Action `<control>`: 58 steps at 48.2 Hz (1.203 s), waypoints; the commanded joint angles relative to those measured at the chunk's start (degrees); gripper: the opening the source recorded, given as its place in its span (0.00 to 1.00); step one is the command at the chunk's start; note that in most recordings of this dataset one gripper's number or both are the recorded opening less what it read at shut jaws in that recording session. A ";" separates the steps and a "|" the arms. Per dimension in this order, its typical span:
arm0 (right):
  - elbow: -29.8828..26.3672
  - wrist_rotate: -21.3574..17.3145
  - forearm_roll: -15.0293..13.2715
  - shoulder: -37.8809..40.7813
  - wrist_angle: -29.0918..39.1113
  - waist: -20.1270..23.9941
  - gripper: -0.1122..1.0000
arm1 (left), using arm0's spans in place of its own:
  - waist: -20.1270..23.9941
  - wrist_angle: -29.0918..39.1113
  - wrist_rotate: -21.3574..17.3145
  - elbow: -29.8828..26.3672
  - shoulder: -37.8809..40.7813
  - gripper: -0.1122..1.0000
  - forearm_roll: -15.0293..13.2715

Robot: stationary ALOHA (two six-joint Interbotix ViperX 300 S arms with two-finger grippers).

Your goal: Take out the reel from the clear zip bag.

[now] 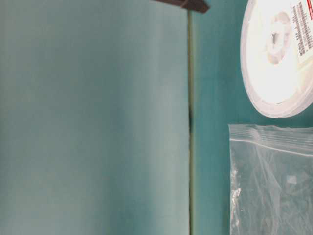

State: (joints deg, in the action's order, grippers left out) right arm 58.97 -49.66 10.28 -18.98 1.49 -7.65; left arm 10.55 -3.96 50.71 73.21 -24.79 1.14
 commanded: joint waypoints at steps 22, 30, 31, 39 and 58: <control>-3.78 18.28 -1.41 -4.48 -1.14 1.93 0.76 | -0.09 16.26 -27.07 -4.13 -21.18 0.92 0.18; -3.78 23.55 -1.49 -5.71 -1.41 2.11 0.76 | -0.09 19.69 -31.90 -3.96 -28.21 0.92 0.18; -3.78 24.70 -1.49 -5.98 -1.41 2.11 0.76 | -0.09 20.21 -32.61 -4.04 -29.00 0.92 0.18; -3.78 30.06 -1.49 -7.56 -1.49 2.29 0.76 | -0.09 24.17 -38.58 -4.57 -33.75 0.92 0.18; -2.55 43.95 -1.49 -12.13 -0.97 4.04 0.76 | -0.09 24.96 -43.51 -4.92 -35.33 0.92 0.18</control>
State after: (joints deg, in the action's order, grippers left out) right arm 56.78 -7.56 8.88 -29.88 0.79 -4.22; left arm 10.46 21.45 7.38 69.79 -60.29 1.14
